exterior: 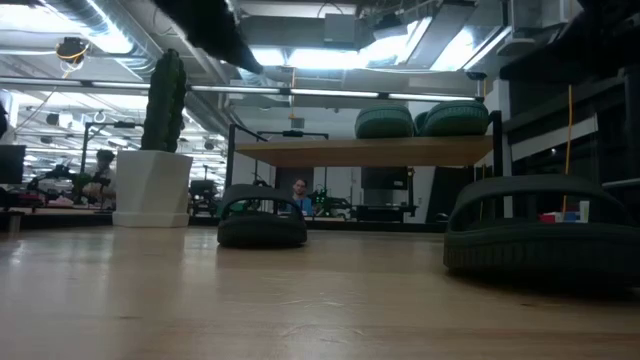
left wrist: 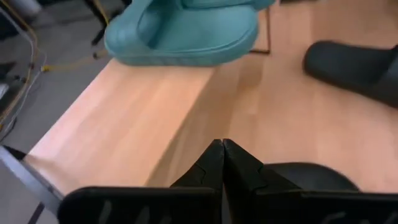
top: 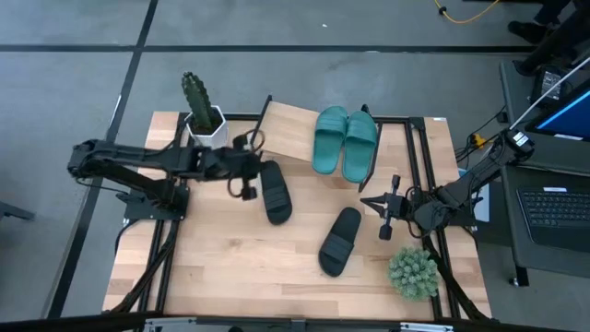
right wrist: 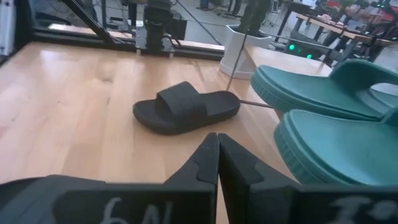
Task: Pick and place slides into the shelf
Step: Put the left black slide on the shelf
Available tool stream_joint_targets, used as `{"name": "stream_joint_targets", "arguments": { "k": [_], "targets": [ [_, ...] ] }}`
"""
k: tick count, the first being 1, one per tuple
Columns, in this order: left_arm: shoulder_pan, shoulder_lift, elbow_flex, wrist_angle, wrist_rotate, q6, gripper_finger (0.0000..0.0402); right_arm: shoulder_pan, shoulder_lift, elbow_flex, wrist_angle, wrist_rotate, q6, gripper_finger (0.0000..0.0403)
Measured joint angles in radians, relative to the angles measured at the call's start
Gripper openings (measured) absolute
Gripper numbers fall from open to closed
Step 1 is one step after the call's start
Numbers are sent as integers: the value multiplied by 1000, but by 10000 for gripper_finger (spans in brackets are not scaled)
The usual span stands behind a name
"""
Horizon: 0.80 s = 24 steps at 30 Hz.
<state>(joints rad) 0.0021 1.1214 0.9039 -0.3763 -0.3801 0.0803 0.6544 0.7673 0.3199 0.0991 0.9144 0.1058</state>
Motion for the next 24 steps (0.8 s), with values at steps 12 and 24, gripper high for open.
{"name": "stream_joint_targets", "arguments": {
  "k": [12, 24],
  "targets": [
    [-148, -254, -338, 169, 44, -47, 0, 0, 19, 0, 48, -91, 103, 11],
    [-232, -303, -543, 372, 157, -53, 0, 0, 171, 0, 165, -97, 167, 11]
  ]
}}
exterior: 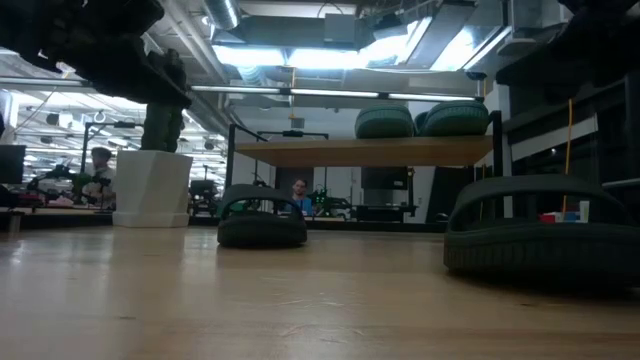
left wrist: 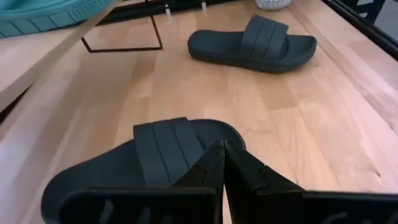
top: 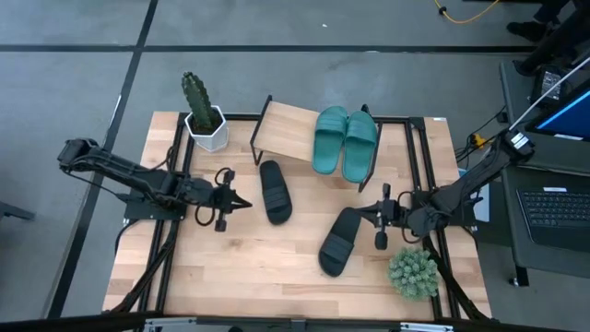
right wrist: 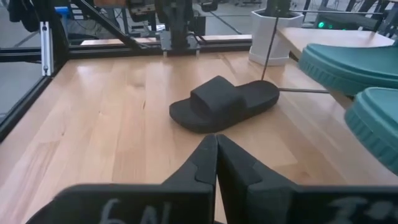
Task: Pick and place slides into the shelf
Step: Put the left black slide on the shelf
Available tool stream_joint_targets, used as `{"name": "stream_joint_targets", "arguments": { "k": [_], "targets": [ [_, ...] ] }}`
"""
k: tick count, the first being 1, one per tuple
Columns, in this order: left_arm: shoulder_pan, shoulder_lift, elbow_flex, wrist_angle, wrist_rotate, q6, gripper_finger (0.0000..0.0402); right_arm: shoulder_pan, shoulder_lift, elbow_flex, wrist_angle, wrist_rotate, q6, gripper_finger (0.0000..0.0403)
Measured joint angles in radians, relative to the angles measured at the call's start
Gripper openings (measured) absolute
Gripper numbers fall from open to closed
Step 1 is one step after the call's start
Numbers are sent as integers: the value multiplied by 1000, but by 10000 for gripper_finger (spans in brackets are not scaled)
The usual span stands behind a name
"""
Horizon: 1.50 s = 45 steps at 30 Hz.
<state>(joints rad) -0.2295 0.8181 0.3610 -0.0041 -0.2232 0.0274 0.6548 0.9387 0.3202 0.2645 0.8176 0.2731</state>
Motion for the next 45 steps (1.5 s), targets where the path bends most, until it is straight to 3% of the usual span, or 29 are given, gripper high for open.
{"name": "stream_joint_targets", "arguments": {
  "k": [10, 34, 45],
  "targets": [
    [0, 0, -6, 15, -2, 0, 0, 0, 88, 0, 81, 1, 31, 11],
    [0, 1, -6, 13, -4, 60, 0, 0, 116, 0, 263, 3, -99, 11],
    [25, 23, -6, 17, -6, -51, 0, 0, 116, 0, 256, 2, -122, 11]
  ]
}}
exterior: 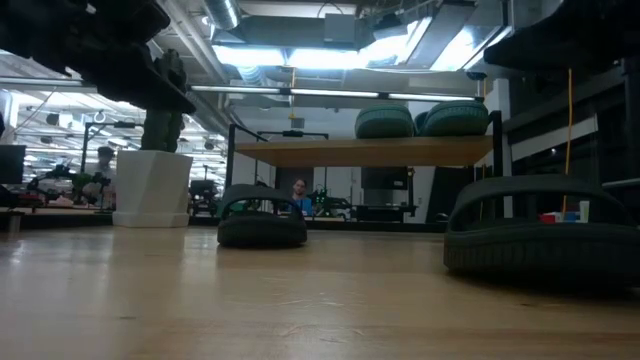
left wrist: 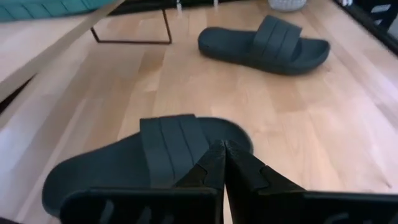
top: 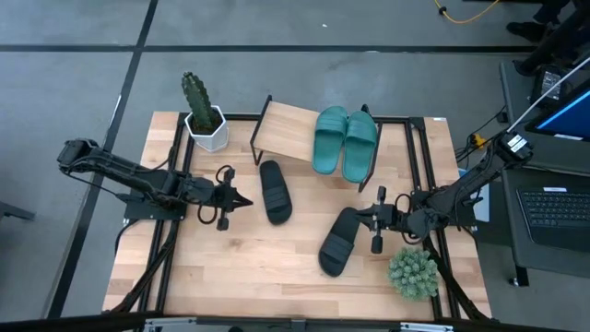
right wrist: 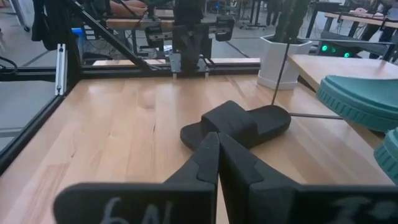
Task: Pick and place slides into the shelf
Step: Put the left black slide on the shelf
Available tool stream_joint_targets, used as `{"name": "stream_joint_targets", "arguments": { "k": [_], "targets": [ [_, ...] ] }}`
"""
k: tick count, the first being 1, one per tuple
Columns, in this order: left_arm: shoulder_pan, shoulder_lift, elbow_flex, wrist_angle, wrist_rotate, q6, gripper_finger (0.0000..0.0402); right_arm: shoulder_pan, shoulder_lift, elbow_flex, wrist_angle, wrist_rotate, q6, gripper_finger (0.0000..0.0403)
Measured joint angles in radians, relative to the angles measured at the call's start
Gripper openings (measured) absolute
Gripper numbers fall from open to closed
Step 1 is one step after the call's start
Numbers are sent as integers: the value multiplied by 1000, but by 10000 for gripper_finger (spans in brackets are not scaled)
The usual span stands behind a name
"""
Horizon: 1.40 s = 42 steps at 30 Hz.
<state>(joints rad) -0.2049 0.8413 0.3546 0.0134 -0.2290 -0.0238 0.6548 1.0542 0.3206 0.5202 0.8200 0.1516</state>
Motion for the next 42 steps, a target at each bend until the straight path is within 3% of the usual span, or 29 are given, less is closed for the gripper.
{"name": "stream_joint_targets", "arguments": {
  "k": [8, 16, 20, 31, 42],
  "targets": [
    [-19, 70, 4, 67, -78, -1, 0, 0, 0, 0, -2, -1, 2, 11],
    [-102, 125, 99, 0, -185, -24, 0, 0, 0, 0, -2, -1, 1, 11],
    [-163, 173, 184, -94, -231, -58, 0, 0, 0, 0, -1, -1, 1, 11],
    [-349, 437, 450, -297, -527, -230, 0, 0, 0, 0, -1, -10, 4, 11],
    [-392, 761, 772, -623, -638, -476, 0, 0, 0, 0, -2, -22, 4, 11]
  ]
}}
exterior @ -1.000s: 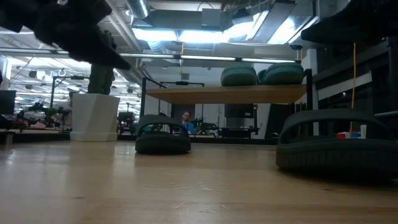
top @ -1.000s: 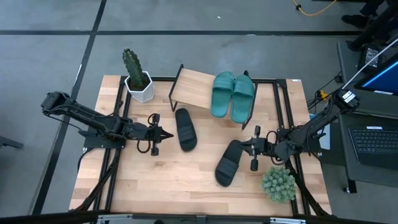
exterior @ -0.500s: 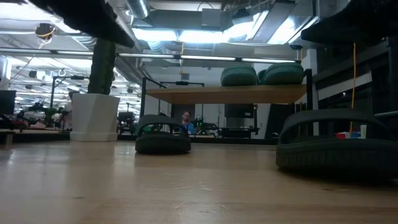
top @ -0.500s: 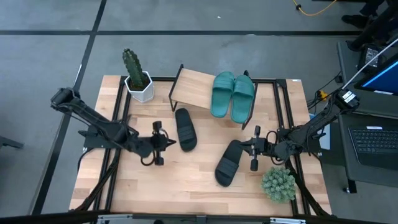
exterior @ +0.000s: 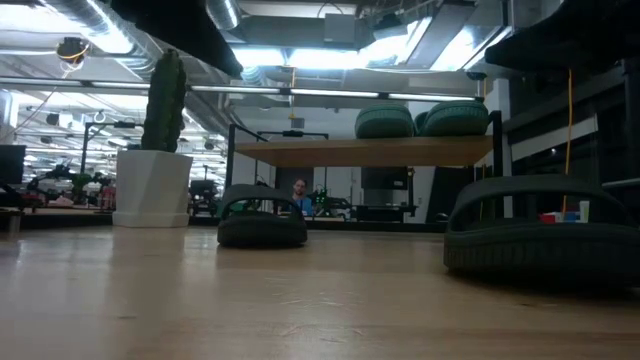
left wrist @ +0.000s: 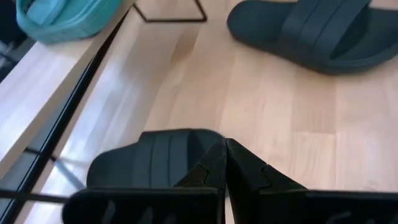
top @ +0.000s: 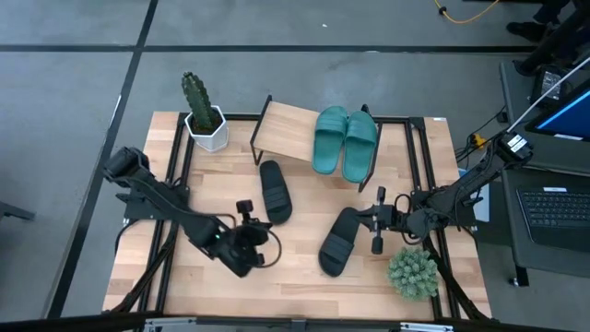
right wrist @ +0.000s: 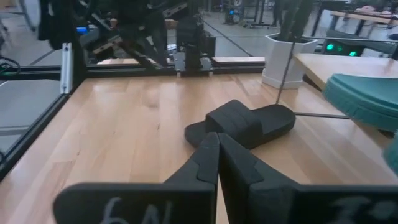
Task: Pick and place slides into the shelf
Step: Put the left black slide on the shelf
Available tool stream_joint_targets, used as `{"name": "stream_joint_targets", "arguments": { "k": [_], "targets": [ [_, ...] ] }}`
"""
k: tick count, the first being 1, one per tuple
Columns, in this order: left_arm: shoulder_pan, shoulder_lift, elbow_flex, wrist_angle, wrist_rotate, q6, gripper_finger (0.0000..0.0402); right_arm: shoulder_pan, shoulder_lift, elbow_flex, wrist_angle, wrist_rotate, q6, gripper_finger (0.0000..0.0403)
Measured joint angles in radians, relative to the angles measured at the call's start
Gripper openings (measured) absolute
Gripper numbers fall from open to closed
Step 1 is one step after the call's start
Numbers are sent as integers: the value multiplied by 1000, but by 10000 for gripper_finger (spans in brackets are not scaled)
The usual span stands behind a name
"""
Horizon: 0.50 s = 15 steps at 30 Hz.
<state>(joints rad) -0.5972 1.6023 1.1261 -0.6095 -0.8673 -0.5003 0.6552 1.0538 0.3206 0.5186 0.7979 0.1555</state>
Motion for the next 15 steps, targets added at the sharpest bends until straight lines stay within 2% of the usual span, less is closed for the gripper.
{"name": "stream_joint_targets", "arguments": {
  "k": [4, 11, 15],
  "targets": [
    [1, 81, 96, -128, -7, -88, 0, 2, 0, 0, -9, -42, -2, 11],
    [4, 192, 264, -333, -36, -222, 0, 3, -1, 0, -14, -42, -37, 11],
    [6, 258, 354, -484, -8, -364, 0, 2, -1, 0, -20, -33, -90, 11]
  ]
}}
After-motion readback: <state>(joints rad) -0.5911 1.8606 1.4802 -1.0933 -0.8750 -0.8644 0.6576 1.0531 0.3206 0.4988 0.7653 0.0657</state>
